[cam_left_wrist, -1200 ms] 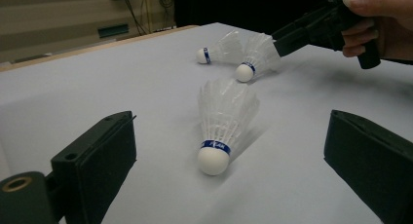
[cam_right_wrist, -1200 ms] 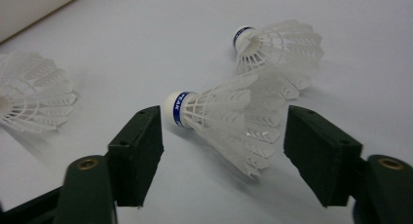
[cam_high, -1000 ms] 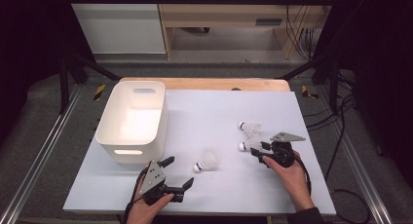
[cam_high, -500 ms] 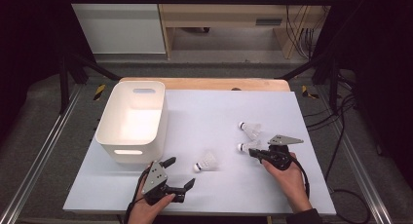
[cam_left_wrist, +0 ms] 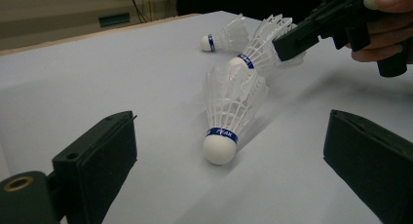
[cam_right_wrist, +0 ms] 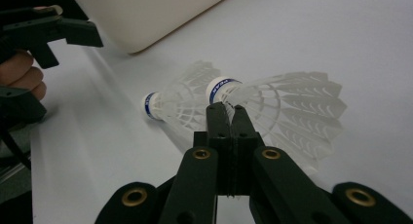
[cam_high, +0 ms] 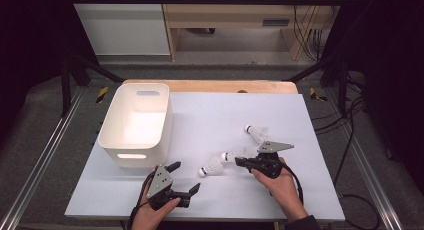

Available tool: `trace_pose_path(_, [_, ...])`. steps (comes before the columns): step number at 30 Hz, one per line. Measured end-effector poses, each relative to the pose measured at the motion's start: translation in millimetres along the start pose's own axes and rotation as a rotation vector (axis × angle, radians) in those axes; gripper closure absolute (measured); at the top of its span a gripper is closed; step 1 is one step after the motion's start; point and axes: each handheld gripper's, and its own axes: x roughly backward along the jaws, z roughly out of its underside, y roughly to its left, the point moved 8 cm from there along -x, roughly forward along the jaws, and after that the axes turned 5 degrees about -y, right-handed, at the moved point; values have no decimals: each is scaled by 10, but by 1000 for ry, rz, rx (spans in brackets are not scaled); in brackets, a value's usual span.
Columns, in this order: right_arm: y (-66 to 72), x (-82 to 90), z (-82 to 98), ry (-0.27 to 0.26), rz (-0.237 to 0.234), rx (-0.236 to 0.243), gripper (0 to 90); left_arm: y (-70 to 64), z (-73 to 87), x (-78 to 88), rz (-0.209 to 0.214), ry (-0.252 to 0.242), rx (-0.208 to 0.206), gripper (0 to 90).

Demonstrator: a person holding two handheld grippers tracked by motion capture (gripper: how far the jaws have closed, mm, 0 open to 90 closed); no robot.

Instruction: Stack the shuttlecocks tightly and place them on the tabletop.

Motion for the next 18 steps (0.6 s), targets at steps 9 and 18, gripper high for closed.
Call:
trace_pose_path(9, [252,-155,68,67,-86,35,900,20,12,4,-5,13,-7,53])
trace_pose_path(18, [451,-211,198,125,-134,66,900,-3,23,-4,-3,29,-15,56])
